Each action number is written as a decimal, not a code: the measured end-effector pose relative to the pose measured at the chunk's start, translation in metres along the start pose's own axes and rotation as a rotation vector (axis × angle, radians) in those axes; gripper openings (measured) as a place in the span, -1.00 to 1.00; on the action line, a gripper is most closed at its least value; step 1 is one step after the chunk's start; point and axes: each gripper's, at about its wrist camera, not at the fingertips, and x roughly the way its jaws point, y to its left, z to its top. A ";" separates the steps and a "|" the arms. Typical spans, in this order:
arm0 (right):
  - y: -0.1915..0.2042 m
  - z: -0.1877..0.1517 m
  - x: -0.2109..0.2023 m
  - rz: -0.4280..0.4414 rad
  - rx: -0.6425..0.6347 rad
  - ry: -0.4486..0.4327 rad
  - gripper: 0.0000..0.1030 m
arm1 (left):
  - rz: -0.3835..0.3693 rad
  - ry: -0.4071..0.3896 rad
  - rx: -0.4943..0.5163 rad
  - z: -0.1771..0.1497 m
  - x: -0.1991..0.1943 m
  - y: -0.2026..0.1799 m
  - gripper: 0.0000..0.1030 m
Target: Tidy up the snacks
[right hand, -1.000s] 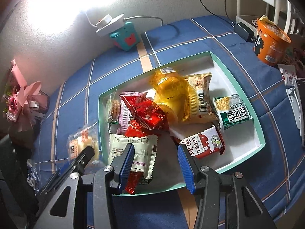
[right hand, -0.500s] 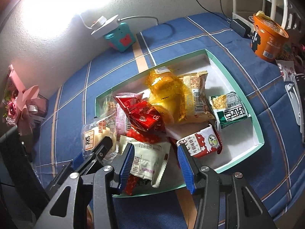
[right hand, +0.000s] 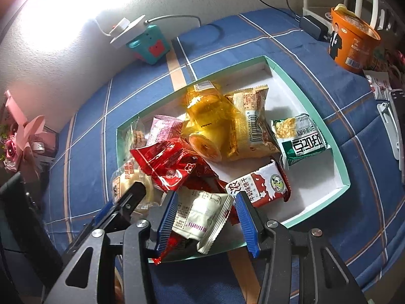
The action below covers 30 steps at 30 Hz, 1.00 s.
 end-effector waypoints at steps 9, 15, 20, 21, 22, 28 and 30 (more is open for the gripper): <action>-0.003 0.000 -0.002 -0.004 0.005 -0.008 0.12 | 0.068 0.015 -0.018 0.003 -0.022 0.006 0.53; 0.006 -0.002 0.001 -0.018 -0.031 0.001 0.18 | 0.216 0.025 -0.014 0.001 -0.033 0.020 0.68; 0.020 -0.006 0.004 -0.023 -0.085 0.001 0.33 | 0.412 -0.004 0.006 0.001 -0.042 0.043 0.69; 0.023 -0.007 0.005 -0.024 -0.098 0.001 0.37 | 0.435 -0.005 0.007 0.001 -0.043 0.047 0.69; 0.027 -0.008 0.007 -0.027 -0.111 0.001 0.40 | 0.462 -0.007 0.005 0.001 -0.045 0.052 0.70; 0.045 -0.014 0.008 -0.033 -0.184 -0.012 0.71 | 0.511 -0.038 -0.029 0.001 -0.057 0.071 0.71; 0.048 -0.016 0.007 -0.034 -0.203 -0.019 0.84 | 0.527 -0.052 -0.030 0.000 -0.061 0.074 0.71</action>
